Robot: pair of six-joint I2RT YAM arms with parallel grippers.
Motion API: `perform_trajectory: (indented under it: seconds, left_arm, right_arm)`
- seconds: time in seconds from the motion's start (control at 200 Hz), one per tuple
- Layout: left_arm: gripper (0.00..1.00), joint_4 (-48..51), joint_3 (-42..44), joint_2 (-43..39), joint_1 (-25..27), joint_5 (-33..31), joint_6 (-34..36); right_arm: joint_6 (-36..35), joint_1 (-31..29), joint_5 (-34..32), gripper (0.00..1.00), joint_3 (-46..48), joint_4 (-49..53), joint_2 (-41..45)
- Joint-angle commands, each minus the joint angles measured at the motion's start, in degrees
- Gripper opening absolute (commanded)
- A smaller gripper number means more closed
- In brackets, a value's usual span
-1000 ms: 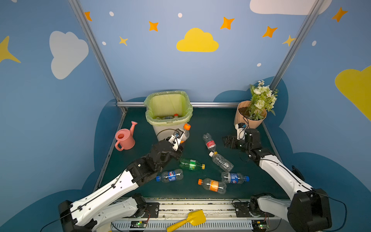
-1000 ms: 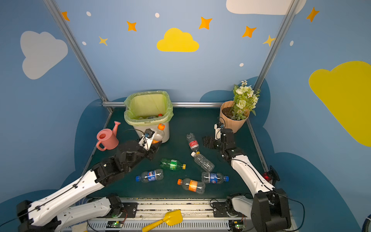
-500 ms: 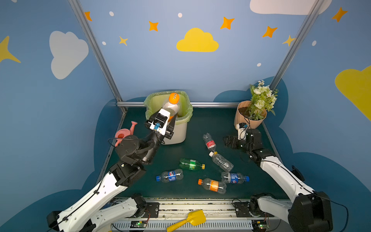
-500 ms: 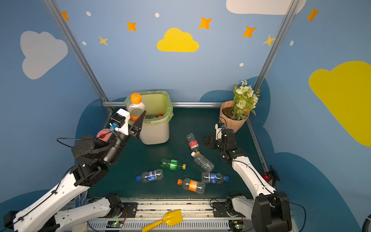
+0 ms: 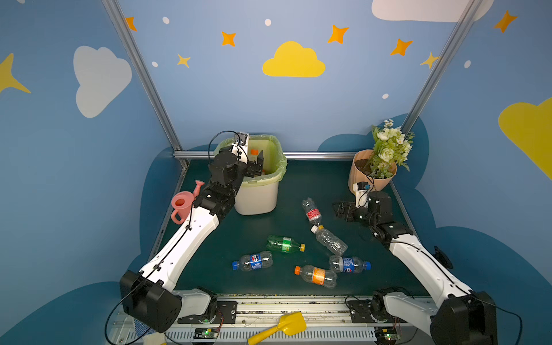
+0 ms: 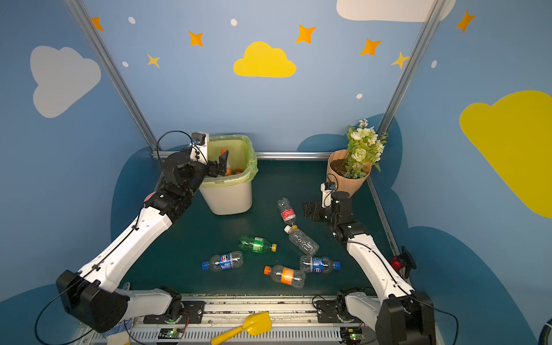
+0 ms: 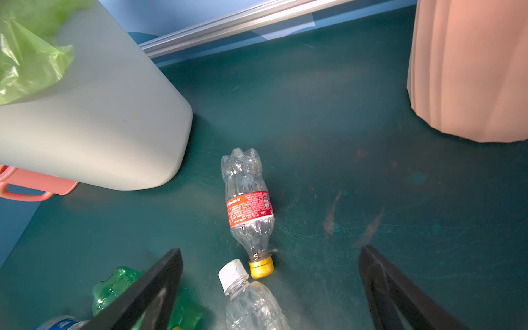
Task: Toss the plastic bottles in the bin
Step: 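Open the left gripper to drop the orange-capped bottle into the bin, then withdraw the left gripper while the right gripper grasps the red-labelled bottle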
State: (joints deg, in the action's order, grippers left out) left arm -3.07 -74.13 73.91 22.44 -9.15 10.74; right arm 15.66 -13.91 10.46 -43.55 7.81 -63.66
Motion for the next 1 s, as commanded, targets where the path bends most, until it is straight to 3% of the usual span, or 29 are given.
perform_trajectory:
  seconds: [0.0, 0.2, 0.395, 0.531, 0.636, 0.996]
  left_arm:
    - [1.0, -5.76, -2.89, -8.85, 0.1, 3.31, -1.28]
    - [1.0, -2.76, -1.4, -16.36, 0.28, 5.77, -0.96]
    - [1.0, 0.0, 8.63, -24.41, 0.28, 3.07, -5.35]
    - [1.0, 0.27, 20.55, -32.93, 0.24, 1.19, -11.19]
    - [1.0, 2.59, 26.64, -40.8, 0.26, -2.69, -13.77]
    - [1.0, 23.17, 35.42, -63.0, 0.29, -15.99, -18.76]
  right_arm:
    - [-1.57, 0.31, 1.15, 0.96, -3.15, 0.03, -0.79]
    - [-4.09, 0.15, 4.21, 0.95, -6.45, 1.01, -6.87]
    - [-6.89, -1.92, 5.2, 0.93, -13.72, 9.35, -15.72]
    - [-8.24, -4.82, 4.27, 0.93, -16.24, 11.52, -21.07]
    - [-10.18, -7.23, 3.37, 0.93, -19.89, 15.27, -26.12]
    - [-15.05, -11.49, 2.99, 0.92, -32.25, 27.43, -41.2]
